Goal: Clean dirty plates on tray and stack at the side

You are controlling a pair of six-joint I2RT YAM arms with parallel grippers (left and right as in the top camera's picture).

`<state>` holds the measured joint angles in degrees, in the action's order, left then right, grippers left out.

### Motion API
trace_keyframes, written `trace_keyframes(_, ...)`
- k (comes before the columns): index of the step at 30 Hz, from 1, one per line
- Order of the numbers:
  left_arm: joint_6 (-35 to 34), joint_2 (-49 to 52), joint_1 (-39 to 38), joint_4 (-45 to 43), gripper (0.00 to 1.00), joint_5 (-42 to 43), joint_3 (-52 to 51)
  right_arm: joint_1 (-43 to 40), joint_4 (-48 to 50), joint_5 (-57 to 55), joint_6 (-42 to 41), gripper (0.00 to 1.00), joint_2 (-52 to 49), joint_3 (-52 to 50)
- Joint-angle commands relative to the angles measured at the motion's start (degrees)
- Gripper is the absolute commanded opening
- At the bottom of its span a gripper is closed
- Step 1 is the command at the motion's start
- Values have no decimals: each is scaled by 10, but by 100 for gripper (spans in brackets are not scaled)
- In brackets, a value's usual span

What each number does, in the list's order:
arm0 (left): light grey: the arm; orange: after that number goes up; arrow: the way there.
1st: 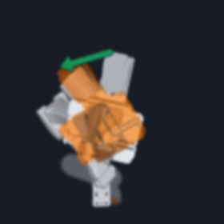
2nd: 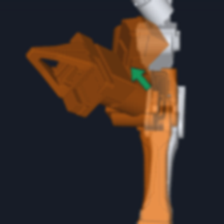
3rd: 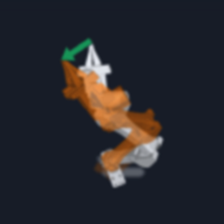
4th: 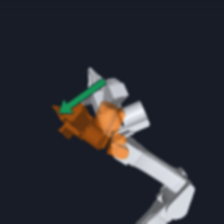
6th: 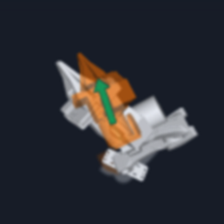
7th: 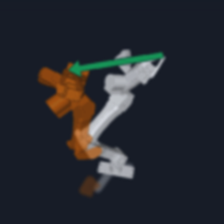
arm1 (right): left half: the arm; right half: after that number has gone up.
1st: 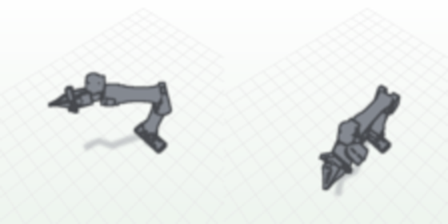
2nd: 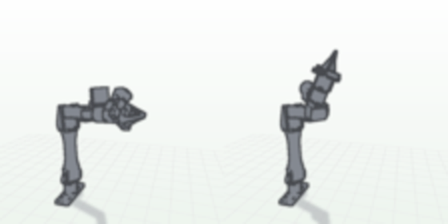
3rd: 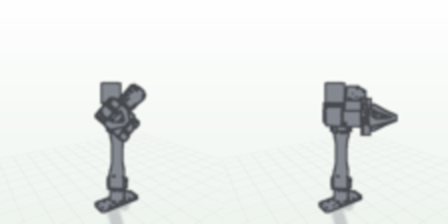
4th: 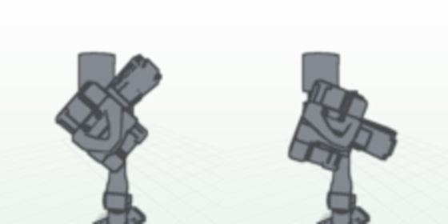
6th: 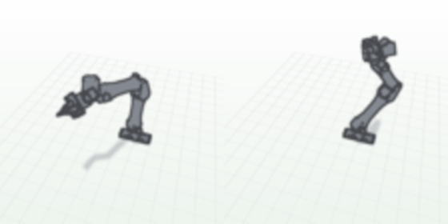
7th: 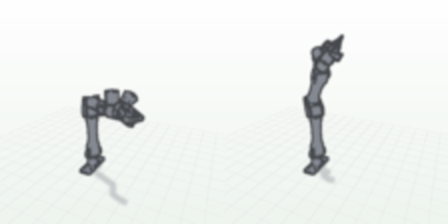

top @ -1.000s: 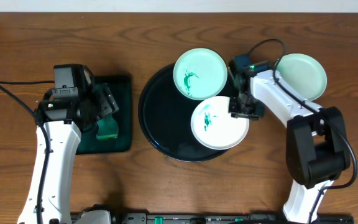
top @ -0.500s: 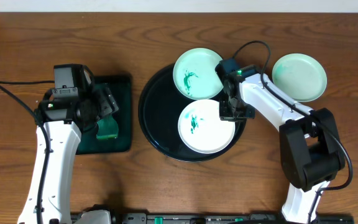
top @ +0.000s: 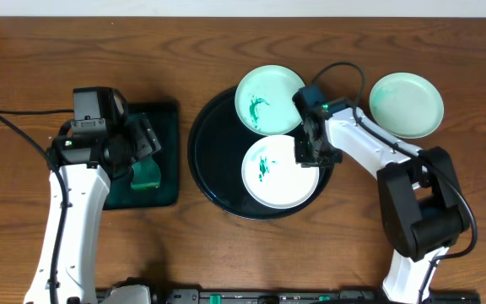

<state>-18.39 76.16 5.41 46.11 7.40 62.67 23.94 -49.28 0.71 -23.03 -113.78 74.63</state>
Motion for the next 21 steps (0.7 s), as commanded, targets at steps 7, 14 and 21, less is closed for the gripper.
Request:
trace_keyframes(7,-7,-1,0,1,82,1,9,6,41,13,60,5,-10,-32)
trace_keyframes(14,-7,-1,0,1,82,1,9,11,52,12,105,1,-10,-32)
trace_keyframes(21,-7,-1,0,1,82,-9,9,15,56,13,110,1,-10,-32)
